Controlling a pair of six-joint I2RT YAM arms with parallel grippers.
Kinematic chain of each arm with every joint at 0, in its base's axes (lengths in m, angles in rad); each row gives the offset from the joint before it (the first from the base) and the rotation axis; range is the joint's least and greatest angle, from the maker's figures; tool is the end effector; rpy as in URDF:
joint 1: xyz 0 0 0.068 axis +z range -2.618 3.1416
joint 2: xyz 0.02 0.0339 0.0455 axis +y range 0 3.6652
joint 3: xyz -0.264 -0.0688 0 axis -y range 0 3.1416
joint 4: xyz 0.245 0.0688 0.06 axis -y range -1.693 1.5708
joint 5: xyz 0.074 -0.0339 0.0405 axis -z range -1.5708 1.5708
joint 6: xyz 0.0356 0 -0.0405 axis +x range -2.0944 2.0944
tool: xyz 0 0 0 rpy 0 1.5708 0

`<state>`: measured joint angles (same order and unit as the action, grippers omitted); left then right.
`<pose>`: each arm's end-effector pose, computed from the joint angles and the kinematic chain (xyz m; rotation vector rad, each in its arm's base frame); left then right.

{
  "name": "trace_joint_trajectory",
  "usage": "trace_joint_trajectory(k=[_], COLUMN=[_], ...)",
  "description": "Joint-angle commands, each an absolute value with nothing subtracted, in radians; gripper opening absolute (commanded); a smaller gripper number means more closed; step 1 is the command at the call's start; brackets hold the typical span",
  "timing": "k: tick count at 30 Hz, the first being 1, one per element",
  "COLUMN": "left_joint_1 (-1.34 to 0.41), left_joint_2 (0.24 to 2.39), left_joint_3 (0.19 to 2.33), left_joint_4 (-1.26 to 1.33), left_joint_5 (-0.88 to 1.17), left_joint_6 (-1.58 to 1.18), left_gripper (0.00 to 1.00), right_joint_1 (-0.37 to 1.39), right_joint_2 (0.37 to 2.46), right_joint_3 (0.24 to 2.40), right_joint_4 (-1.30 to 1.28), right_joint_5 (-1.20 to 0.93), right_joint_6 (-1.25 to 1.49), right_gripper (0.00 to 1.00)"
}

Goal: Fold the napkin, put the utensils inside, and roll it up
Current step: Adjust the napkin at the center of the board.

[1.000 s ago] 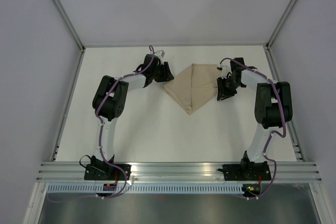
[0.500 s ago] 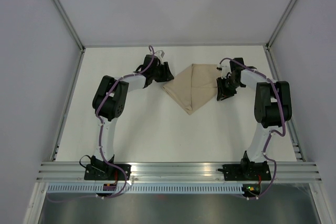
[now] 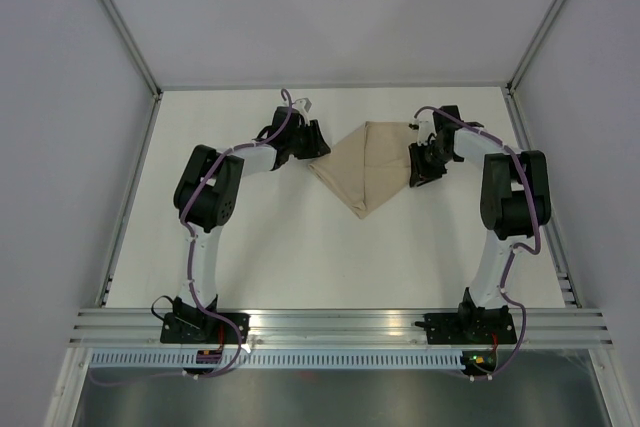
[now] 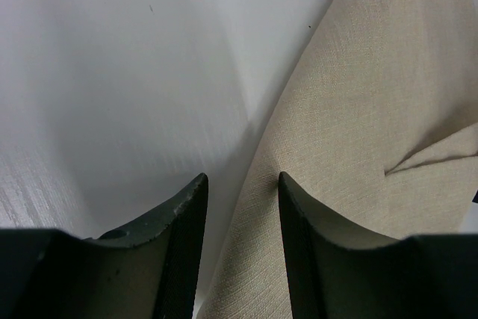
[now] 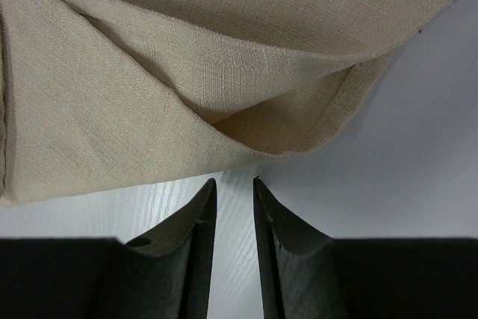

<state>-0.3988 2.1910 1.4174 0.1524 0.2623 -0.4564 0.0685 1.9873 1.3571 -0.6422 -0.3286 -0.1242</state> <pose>0.4376 -0.1944 0.1370 0.0884 2.2720 -0.7558 0.3901 0.0383 0.1561 -0.3390 2.7814 0.4525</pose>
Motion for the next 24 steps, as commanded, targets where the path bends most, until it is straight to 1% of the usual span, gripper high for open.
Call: trace_joint_trajectory(k=[1, 24], left_joint_1=[-0.396, -0.396], left_joint_2=[2.163, 2.151], left_joint_3=[1.401, 1.378], left_joint_4=[0.14, 0.138], left_joint_5=[0.244, 0.25], left_joint_6=[-0.498, -0.509], left_gripper=[0.48, 0.47], right_joint_1=[0.078, 0.081], right_joint_2=[2.016, 2.033], right_joint_3=[1.382, 1.396], right_joint_4=[-0.634, -0.63], right_joint_5=[-0.288, -0.272], right_joint_6=[-0.104, -0.107], right_gripper=[0.33, 0.33])
